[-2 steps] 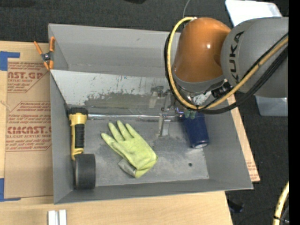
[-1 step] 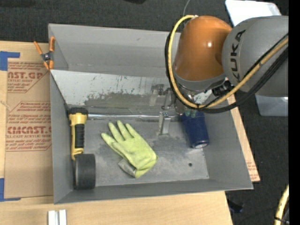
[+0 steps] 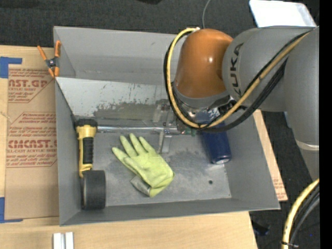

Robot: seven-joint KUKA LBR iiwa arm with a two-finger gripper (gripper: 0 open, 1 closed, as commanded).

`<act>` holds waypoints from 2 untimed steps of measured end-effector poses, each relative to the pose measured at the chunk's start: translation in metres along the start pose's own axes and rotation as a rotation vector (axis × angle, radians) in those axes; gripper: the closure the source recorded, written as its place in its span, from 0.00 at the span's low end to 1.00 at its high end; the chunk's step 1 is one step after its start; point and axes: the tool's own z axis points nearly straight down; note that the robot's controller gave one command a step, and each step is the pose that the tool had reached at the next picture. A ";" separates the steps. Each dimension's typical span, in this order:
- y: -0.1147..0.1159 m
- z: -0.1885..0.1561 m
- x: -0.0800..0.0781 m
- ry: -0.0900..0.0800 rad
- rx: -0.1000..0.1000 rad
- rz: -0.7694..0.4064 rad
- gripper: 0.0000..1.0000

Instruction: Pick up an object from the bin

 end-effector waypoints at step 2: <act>0.009 0.018 0.009 0.000 0.000 0.038 0.00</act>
Offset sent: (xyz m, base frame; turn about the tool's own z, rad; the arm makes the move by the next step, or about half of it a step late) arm -0.0155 0.0490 -0.0323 -0.0463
